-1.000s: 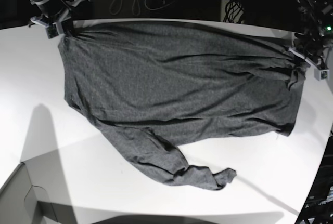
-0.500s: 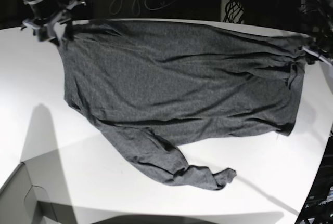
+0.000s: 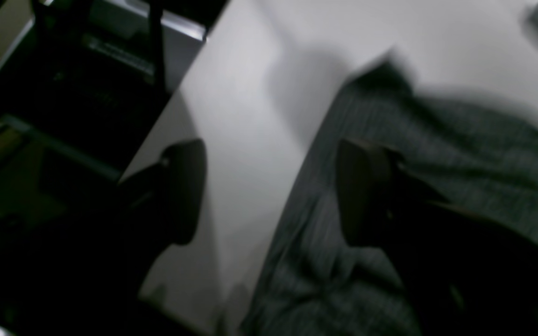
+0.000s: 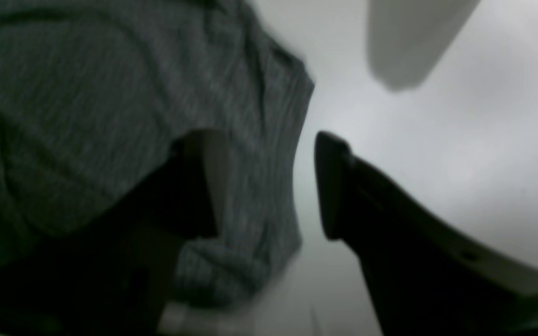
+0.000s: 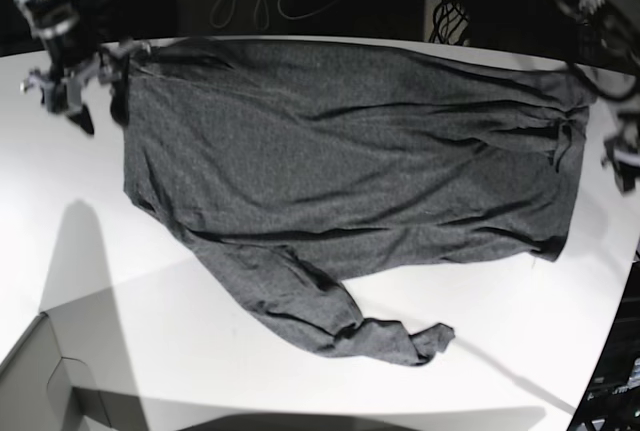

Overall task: Layout the t-shirt on the table in an organized manner, then fold the t-shirt properly
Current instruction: 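Lift and pull the held edge with both grippers to stretch the shirt, then move both grippers along the shirt sides toward the hem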

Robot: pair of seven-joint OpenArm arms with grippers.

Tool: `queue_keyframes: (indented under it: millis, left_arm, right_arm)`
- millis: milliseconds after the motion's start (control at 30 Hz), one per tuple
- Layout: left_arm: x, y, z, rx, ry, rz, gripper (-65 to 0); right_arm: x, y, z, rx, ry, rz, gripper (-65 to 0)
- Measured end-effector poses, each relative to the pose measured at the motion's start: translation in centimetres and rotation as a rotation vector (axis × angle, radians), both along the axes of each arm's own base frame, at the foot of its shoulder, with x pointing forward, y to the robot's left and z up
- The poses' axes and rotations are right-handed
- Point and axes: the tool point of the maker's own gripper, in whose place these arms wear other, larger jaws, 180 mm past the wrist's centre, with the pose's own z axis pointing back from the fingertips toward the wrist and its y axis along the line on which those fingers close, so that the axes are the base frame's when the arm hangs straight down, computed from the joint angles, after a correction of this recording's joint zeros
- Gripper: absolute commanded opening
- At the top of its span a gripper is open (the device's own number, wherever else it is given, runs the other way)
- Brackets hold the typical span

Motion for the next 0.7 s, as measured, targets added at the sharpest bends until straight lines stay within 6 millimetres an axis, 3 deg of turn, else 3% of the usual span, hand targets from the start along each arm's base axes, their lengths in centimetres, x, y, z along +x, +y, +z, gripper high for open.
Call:
queue_keyframes:
  millis: [167, 400, 533, 700]
  left_arm:
    - [2.4, 0.1, -0.7, -0.08, -0.022, 0.007, -21.7]
    - [1.8, 0.2, -3.0, -0.123, 0.025, 0.019, -21.7]
    - [1.7, 0.9, -3.1, -0.117, 0.036, 0.019, -21.7]
    - [1.5, 1.2, -3.5, -0.126, 0.048, 0.029, -21.7]
  right_arm:
    - [6.4, 1.0, -1.1, -0.094, 0.086, 0.045, -30.1]
    - [14.4, 2.7, -4.2, -0.147, 0.219, 0.121, -29.3]
    - [17.4, 5.0, -5.5, -0.091, 0.253, 0.173, -29.3]
    - [19.8, 5.5, -7.4, -0.028, 0.33, 0.18, -29.4]
